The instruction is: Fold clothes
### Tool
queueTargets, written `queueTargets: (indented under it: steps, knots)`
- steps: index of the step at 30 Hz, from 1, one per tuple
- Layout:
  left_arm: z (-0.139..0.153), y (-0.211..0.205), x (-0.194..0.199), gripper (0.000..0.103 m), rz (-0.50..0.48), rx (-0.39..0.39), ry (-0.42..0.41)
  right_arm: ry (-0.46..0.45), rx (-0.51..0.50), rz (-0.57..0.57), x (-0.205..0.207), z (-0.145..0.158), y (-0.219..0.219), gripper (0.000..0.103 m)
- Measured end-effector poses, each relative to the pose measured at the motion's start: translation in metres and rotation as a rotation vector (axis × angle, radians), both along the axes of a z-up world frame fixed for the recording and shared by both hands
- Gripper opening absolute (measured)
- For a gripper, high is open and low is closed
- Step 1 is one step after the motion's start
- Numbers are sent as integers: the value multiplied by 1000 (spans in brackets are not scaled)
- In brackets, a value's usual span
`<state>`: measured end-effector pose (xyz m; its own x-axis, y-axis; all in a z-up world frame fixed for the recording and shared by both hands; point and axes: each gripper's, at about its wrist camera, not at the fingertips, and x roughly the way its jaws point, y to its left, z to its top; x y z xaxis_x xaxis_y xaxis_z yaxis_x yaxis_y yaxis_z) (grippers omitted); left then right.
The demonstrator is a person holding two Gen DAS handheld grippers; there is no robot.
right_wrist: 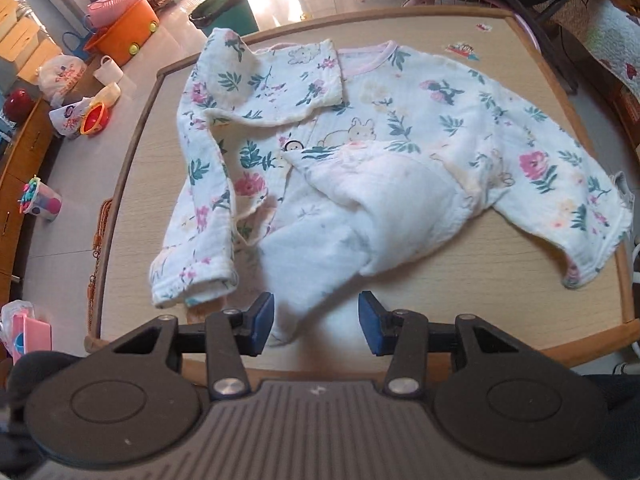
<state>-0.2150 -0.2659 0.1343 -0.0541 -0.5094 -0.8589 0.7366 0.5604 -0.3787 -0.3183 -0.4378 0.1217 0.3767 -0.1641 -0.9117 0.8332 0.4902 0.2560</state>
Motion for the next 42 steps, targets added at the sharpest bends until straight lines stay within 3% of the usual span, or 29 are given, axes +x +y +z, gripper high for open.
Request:
queueTargets:
  steps: [13, 21, 23, 33, 42]
  knots:
    - [-13, 20, 0, 55, 9, -8, 43, 90, -58, 41, 24, -8, 10, 41]
    - [-15, 24, 2, 55, 15, -10, 87, 156, -136, 88, 30, -8, 17, 9]
    - [-15, 25, 3, 55, 24, -19, 98, 155, -138, 100, 28, -8, 16, 6]
    - [-15, 23, -1, 55, 14, 3, 98, 243, -161, 88, -18, -7, -8, 4]
    - [-14, 16, -12, 55, -24, 30, 84, 357, -234, 146, -51, -7, -32, 4]
